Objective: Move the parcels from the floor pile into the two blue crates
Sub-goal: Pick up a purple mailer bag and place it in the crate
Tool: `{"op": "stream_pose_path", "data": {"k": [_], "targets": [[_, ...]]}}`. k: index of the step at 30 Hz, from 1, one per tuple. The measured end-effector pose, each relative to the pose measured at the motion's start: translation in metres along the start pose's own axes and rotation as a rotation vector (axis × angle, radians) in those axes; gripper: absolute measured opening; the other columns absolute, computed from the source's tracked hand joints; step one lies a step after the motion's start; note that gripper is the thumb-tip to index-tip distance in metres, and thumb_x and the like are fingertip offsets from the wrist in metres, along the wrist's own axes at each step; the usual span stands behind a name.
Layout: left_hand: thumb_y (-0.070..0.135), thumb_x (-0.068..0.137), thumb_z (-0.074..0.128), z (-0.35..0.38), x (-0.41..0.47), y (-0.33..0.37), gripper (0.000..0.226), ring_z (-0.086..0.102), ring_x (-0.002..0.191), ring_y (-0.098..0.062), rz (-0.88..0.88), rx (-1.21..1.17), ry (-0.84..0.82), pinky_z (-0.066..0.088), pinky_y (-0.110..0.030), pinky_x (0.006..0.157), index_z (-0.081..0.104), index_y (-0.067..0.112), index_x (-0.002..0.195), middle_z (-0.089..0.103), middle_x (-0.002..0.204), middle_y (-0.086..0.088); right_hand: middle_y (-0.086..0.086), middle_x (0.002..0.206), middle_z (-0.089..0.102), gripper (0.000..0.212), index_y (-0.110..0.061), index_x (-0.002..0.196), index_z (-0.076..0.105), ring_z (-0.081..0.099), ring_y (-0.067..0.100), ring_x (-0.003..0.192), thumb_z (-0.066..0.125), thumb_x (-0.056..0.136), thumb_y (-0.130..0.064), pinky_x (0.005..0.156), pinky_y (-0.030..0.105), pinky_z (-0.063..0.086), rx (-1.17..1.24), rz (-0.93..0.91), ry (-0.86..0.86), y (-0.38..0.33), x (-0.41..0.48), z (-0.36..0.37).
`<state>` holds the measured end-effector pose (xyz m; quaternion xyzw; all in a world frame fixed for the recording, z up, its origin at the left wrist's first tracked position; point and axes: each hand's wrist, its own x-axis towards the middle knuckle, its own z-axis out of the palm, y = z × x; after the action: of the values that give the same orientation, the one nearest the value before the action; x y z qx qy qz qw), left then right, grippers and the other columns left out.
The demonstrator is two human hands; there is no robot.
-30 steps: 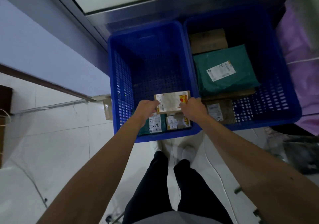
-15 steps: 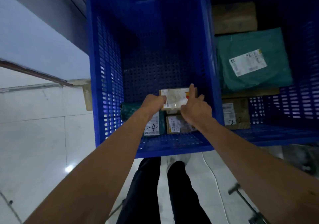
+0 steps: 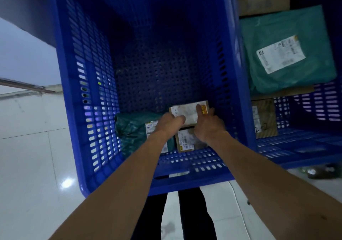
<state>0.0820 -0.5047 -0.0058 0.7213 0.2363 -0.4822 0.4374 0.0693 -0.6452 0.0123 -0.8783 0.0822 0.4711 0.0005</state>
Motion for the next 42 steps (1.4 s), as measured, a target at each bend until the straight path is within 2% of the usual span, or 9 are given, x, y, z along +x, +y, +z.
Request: {"op": "stream_pose_path", "data": {"k": [4, 8, 12, 17, 23, 28, 34, 40, 42], "targets": [[0.040, 0.087, 0.057, 0.004, 0.005, -0.006, 0.038, 0.056, 0.095, -0.022, 0.042, 0.062, -0.005, 0.042, -0.035, 0.076, 0.054, 0.013, 0.113, 0.057, 0.106, -0.006, 0.023, 0.163, -0.011, 0.082, -0.021, 0.159, -0.010, 0.035, 0.041, 0.138, 0.047, 0.103, -0.039, 0.096, 0.044, 0.046, -0.058, 0.017, -0.023, -0.003, 0.006, 0.010], [0.042, 0.085, 0.057, -0.001, 0.003, -0.003, 0.047, 0.054, 0.090, -0.019, 0.042, 0.102, -0.021, 0.042, -0.032, 0.071, 0.056, 0.010, 0.119, 0.059, 0.108, -0.010, 0.020, 0.163, -0.009, 0.084, -0.020, 0.159, -0.008, 0.034, 0.040, 0.139, 0.051, 0.101, -0.036, 0.098, 0.044, 0.045, 0.010, 0.027, -0.038, -0.004, 0.004, 0.011], [0.032, 0.091, 0.055, -0.011, -0.009, 0.001, 0.018, 0.049, 0.076, -0.020, 0.060, 0.165, 0.016, 0.035, -0.032, 0.066, 0.051, 0.014, 0.091, 0.052, 0.086, -0.010, 0.021, 0.163, -0.001, 0.082, -0.008, 0.158, -0.003, 0.038, 0.037, 0.137, 0.050, 0.101, -0.034, 0.097, 0.041, 0.045, 0.058, 0.049, -0.014, -0.008, -0.009, 0.004], [0.035, 0.085, 0.055, -0.025, -0.033, 0.006, 0.025, 0.042, 0.062, -0.018, 0.073, 0.261, 0.086, 0.032, -0.031, 0.059, 0.041, 0.019, 0.071, 0.046, 0.071, -0.002, 0.023, 0.158, 0.016, 0.071, 0.001, 0.154, 0.012, 0.045, 0.035, 0.131, 0.048, 0.100, -0.028, 0.094, 0.039, 0.046, 0.156, 0.013, 0.032, -0.011, -0.036, -0.015], [0.032, 0.089, 0.055, -0.034, -0.083, 0.025, 0.026, 0.043, 0.065, -0.020, 0.114, 0.335, 0.115, 0.031, -0.033, 0.061, 0.041, 0.019, 0.070, 0.046, 0.071, 0.000, 0.020, 0.153, 0.025, 0.060, -0.002, 0.151, 0.019, 0.045, 0.034, 0.130, 0.044, 0.100, -0.024, 0.098, 0.041, 0.046, 0.269, 0.004, 0.048, -0.006, -0.093, -0.037], [0.033, 0.092, 0.053, -0.028, -0.146, 0.045, 0.020, 0.054, 0.083, -0.018, 0.172, 0.355, 0.145, 0.045, -0.036, 0.073, 0.056, 0.017, 0.103, 0.058, 0.094, -0.001, 0.019, 0.151, 0.027, 0.059, -0.003, 0.146, 0.026, 0.048, 0.035, 0.126, 0.046, 0.101, -0.035, 0.096, 0.041, 0.047, 0.348, -0.065, 0.031, 0.005, -0.156, -0.048], [0.033, 0.095, 0.053, -0.022, -0.232, 0.056, 0.017, 0.059, 0.096, -0.020, 0.299, 0.202, 0.272, 0.050, -0.041, 0.088, 0.061, 0.023, 0.105, 0.062, 0.105, 0.002, 0.020, 0.157, 0.027, 0.072, -0.001, 0.152, 0.021, 0.047, 0.035, 0.127, 0.047, 0.100, -0.042, 0.093, 0.038, 0.045, 0.556, -0.182, 0.023, 0.008, -0.221, -0.082], [0.035, 0.082, 0.053, -0.042, -0.293, 0.046, 0.014, 0.055, 0.075, -0.020, 0.292, 0.100, 0.410, 0.045, -0.037, 0.066, 0.060, 0.023, 0.086, 0.067, 0.098, -0.013, 0.021, 0.149, 0.036, 0.067, -0.003, 0.148, 0.031, 0.050, 0.037, 0.123, 0.048, 0.099, -0.045, 0.086, 0.038, 0.043, 0.456, -0.272, 0.113, 0.000, -0.289, -0.123], [0.036, 0.080, 0.051, -0.054, -0.295, 0.035, 0.023, 0.057, 0.074, -0.022, 0.280, 0.091, 0.420, 0.046, -0.036, 0.063, 0.061, 0.016, 0.089, 0.065, 0.098, -0.018, 0.019, 0.125, 0.052, 0.043, -0.004, 0.119, 0.052, 0.057, 0.033, 0.102, 0.047, 0.099, -0.041, 0.070, 0.034, 0.042, 0.419, -0.344, 0.111, -0.003, -0.305, -0.129]]}}
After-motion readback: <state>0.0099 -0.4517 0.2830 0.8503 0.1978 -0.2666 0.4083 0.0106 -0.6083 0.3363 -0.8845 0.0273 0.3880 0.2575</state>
